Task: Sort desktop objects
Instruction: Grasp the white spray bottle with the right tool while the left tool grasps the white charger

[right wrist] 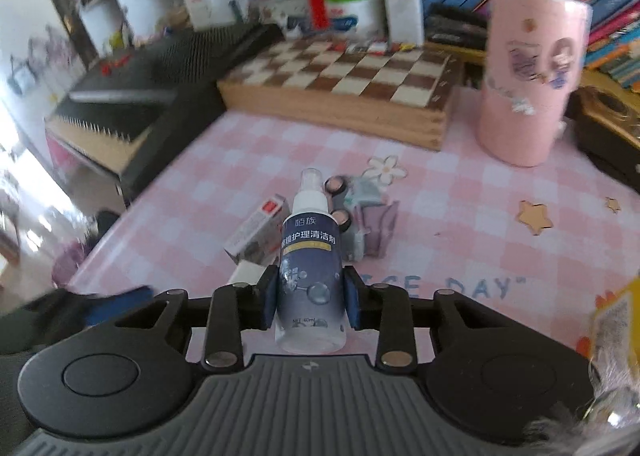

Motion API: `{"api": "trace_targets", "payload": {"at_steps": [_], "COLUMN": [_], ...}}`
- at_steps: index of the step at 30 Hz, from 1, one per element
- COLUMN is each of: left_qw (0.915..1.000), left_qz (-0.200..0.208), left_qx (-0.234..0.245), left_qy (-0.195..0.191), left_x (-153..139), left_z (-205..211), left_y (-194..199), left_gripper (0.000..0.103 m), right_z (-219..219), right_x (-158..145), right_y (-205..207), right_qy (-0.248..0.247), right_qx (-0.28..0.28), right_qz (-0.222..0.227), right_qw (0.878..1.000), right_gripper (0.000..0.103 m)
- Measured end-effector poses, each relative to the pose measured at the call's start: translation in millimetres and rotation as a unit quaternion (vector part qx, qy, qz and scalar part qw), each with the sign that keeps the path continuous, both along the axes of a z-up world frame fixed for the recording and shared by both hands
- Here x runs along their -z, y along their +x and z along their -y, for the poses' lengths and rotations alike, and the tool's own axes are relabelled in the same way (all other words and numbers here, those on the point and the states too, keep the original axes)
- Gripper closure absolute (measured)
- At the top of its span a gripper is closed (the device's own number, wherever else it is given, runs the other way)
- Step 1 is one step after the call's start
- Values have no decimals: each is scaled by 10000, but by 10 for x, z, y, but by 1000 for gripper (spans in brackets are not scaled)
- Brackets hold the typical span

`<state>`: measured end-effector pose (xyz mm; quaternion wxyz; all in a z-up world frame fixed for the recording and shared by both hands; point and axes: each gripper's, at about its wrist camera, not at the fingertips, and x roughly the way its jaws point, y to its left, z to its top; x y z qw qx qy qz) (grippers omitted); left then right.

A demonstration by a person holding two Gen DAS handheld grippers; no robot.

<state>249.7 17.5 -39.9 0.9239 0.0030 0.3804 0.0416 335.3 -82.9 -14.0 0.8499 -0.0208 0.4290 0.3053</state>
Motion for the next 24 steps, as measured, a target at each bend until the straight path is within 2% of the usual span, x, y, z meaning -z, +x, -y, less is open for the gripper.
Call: {"api": "trace_targets", "payload": {"at_steps": [8, 10, 12, 14, 18, 21, 24], "left_qw": [9999, 9999, 9999, 9998, 9977, 9907, 9849], "left_qz": [-70, -53, -5, -19, 236, 399, 532], "left_qx": [121, 161, 120, 54, -29, -129, -179], "left_qy": [5, 7, -43, -173, -628, -1293, -1638], "left_x": [116, 165, 173, 145, -26, -201, -397], "left_z": [125, 145, 130, 84, -98, -278, -406], "left_y": [311, 326, 304, 247, -91, -369, -657], "left_gripper": [53, 70, 78, 78, 78, 78, 78], "right_z": [361, 411, 441, 465, 552, 588, 615], "right_x": [-325, -354, -366, -361, -371, -367, -373], "right_y": [-234, -309, -403, -491, -682, -834, -1019], "right_qy": [90, -14, -140, -231, -308, -385, -460], "right_qx": [386, 429, 441, 472, 599, 634, 692], "right_qz": [239, 330, 435, 496, 479, 470, 441], "right_qw": [9989, 9985, 9980, 9974, 9966, 9961, 9956], "right_gripper": [72, 72, 72, 72, 72, 72, 72]}}
